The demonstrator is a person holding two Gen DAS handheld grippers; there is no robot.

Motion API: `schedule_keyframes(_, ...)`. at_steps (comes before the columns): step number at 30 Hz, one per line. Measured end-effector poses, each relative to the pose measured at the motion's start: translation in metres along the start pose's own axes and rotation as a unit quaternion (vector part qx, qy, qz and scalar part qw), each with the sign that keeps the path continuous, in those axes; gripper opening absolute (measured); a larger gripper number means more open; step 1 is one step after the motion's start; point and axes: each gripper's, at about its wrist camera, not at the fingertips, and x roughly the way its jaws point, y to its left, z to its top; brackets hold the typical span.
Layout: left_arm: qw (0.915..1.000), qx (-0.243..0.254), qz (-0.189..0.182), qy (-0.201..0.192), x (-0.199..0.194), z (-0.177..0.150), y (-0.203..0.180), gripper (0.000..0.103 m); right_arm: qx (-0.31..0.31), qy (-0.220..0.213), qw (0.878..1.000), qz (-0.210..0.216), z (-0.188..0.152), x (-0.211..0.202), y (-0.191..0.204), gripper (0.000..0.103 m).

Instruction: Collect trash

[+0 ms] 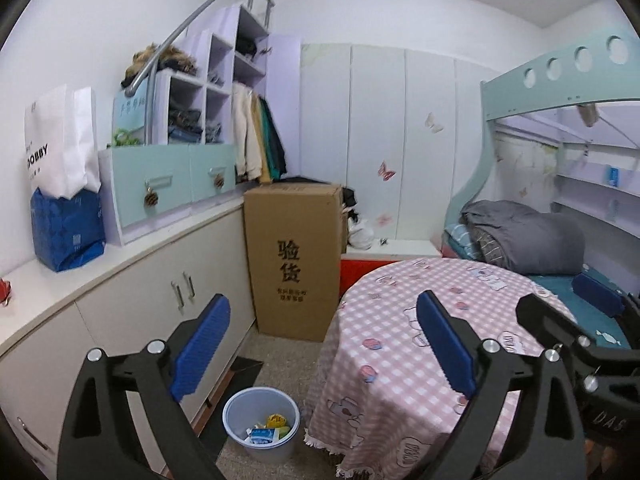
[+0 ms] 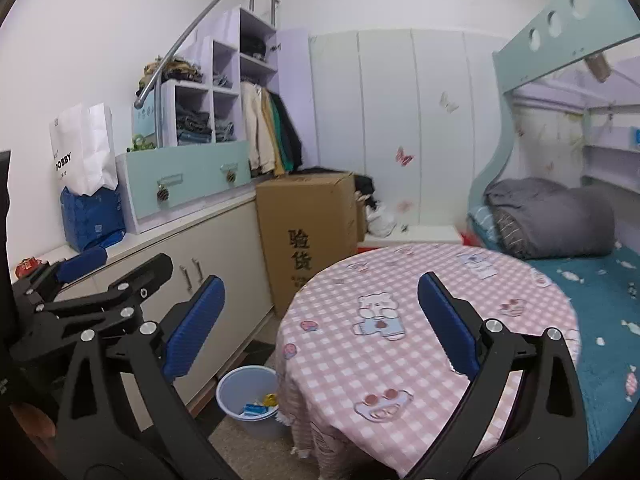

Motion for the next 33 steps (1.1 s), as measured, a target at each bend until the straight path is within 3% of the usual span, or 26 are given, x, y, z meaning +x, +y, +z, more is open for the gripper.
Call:
schedule_keyframes(11,0.9986,0.014,-0.033,-0.039,-0.051,-0.010,-0.013,0.095,0.011,-0.033,0.999,-0.027,-0.013,-0.055,-0.006,0.096)
schedule_keyframes(33,0.9983,0.020,-0.037,-0.041,-0.058,-0.015,-0.017,0.095,0.007,-0.032,0.999,-0.043,-0.018,-0.056,-0.001,0.097)
